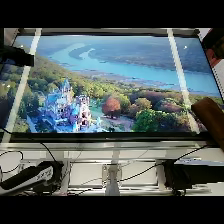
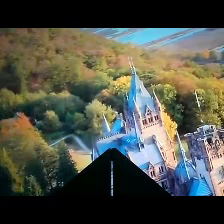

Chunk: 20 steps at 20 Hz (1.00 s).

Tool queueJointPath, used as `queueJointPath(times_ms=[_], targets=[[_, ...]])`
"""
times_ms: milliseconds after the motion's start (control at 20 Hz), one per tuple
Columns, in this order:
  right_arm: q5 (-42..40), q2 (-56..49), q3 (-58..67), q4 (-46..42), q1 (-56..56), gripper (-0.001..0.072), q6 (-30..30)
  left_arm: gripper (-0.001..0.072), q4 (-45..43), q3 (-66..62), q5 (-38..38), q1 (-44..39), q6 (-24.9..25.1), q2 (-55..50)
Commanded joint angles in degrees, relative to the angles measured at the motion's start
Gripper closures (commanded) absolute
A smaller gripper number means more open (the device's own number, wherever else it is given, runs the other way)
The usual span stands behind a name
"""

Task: Fold the clothes and pants, and hang the long-sleeved shirts on hangers.

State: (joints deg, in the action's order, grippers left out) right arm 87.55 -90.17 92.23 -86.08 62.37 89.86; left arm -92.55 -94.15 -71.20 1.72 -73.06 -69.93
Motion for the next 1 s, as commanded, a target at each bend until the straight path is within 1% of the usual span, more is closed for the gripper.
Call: queueJointPath(times_ms=[0,150,300,350,500,650,750,850,950], targets=[[-1.5,0.0,0.0,9.3,-7.4,0.0703,-4.0,0.0691,0.0,0.0,0.0,0.1,-0.1,0.0],[-2.1,0.1,0.0,9.9,-21.7,0.0703,-4.0,0.0690,0.0,0.0,0.0,0.1,0.0,0.0],[-1.5,0.4,0.0,9.6,-39.8,0.0703,-4.4,0.0691,0.0,0.0,0.0,0.1,-0.1,0.0],[-1.4,0.8,0.1,8.9,-45.5,0.0703,-5.6,0.0691,0.0,0.0,0.0,0.1,0.0,0.0],[-1.3,3.5,0.2,3.2,-60.1,0.0703,-5.8,0.0691,0.0,0.0,0.0,0.1,-0.1,0.0],[1.6,7.2,-0.3,-1.0,-67.5,0.0703,-5.8,0.0691,0.0,0.0,0.0,0.1,0.0,0.0],[3.1,10.2,-1.7,-2.5,-68.2,0.0703,-5.0,0.0690,0.0,0.0,0.0,0.0,-0.1,0.0],[1.9,15.1,-4.8,-3.8,-67.2,0.0703,-4.0,0.0690,0.0,0.0,0.0,0.1,0.0,0.0],[-1.3,22.0,-9.4,-4.2,-66.9,0.0703,-3.7,0.0690,0.0,0.0,0.0,0.0,0.0,0.0]])
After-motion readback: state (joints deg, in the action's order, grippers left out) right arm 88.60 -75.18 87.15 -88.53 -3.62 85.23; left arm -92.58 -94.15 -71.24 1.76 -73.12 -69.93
